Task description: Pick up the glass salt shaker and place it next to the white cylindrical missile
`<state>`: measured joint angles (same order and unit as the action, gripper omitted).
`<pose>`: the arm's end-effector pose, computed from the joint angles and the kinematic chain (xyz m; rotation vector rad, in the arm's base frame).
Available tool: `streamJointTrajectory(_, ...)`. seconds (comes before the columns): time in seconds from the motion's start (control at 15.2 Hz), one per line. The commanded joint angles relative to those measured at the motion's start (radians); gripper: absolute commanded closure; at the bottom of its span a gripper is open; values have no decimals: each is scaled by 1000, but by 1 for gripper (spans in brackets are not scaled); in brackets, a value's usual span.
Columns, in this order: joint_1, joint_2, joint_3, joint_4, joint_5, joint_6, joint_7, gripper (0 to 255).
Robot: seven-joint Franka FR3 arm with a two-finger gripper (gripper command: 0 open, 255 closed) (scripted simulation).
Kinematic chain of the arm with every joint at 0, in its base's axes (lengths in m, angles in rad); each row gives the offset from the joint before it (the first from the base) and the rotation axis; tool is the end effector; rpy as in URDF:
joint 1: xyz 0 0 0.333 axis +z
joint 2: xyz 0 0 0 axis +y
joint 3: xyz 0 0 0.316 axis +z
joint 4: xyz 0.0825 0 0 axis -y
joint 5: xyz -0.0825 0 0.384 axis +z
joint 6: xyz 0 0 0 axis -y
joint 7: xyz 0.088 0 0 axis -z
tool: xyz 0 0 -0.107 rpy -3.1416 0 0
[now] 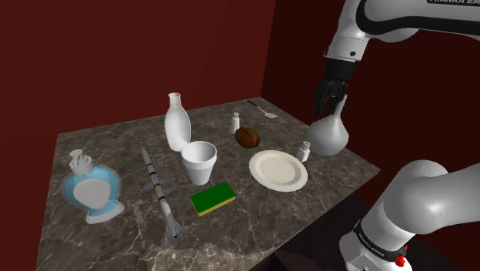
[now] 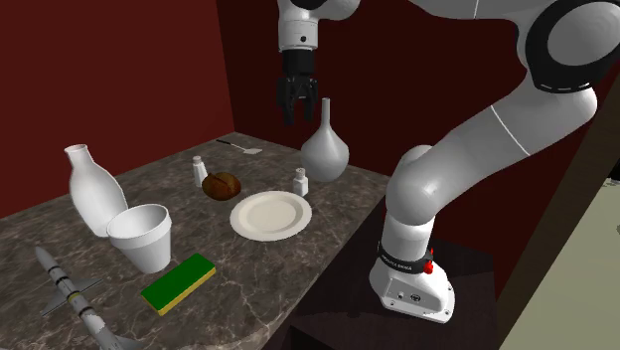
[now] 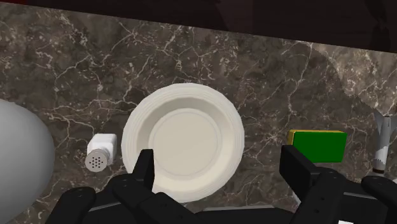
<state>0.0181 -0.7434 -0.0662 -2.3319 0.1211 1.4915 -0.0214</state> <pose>0.3097 -0.0070 0.5830 -2.9701 0.0050 0.1394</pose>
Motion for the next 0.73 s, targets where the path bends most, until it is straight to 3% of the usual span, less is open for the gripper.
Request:
streamJointTrajectory(0.0,0,0,0,0,0,0,0,0)
streamJointTrajectory(0.66,-66,109,-48,-195,-119,348,-66,0)
